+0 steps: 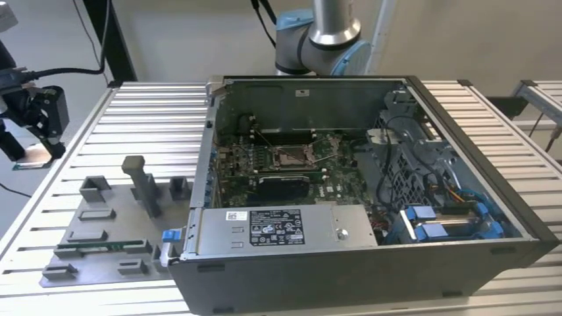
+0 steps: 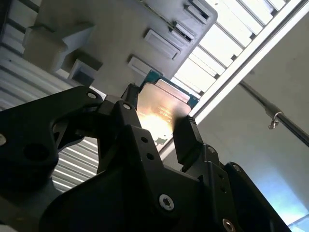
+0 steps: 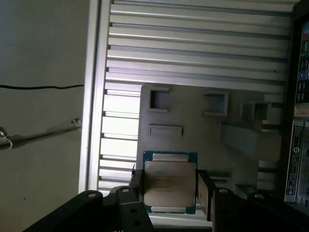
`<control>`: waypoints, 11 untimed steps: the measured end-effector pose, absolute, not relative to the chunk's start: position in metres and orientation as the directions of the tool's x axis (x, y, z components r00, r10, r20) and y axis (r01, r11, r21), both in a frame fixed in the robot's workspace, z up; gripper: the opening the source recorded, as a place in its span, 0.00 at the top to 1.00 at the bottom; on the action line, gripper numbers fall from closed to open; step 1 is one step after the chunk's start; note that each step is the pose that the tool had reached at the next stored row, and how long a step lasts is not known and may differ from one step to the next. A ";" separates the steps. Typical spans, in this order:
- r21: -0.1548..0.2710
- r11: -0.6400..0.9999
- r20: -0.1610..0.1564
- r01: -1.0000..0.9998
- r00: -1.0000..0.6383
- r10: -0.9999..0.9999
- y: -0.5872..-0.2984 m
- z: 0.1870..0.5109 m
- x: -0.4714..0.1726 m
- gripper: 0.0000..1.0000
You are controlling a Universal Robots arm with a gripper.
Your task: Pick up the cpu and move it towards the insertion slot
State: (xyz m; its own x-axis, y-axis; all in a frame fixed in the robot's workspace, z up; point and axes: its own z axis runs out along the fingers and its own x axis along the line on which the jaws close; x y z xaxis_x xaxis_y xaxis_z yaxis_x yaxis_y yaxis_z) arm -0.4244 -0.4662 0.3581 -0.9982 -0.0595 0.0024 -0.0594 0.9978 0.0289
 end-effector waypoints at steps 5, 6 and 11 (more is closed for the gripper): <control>0.029 0.998 0.002 -0.059 -0.998 -0.059 -0.466 0.366 -0.424 1.00; 0.029 0.998 0.002 -0.059 -0.998 -0.059 -0.466 0.368 -0.424 1.00; 0.029 0.998 0.002 -0.059 -0.998 -0.059 -0.466 0.378 -0.424 1.00</control>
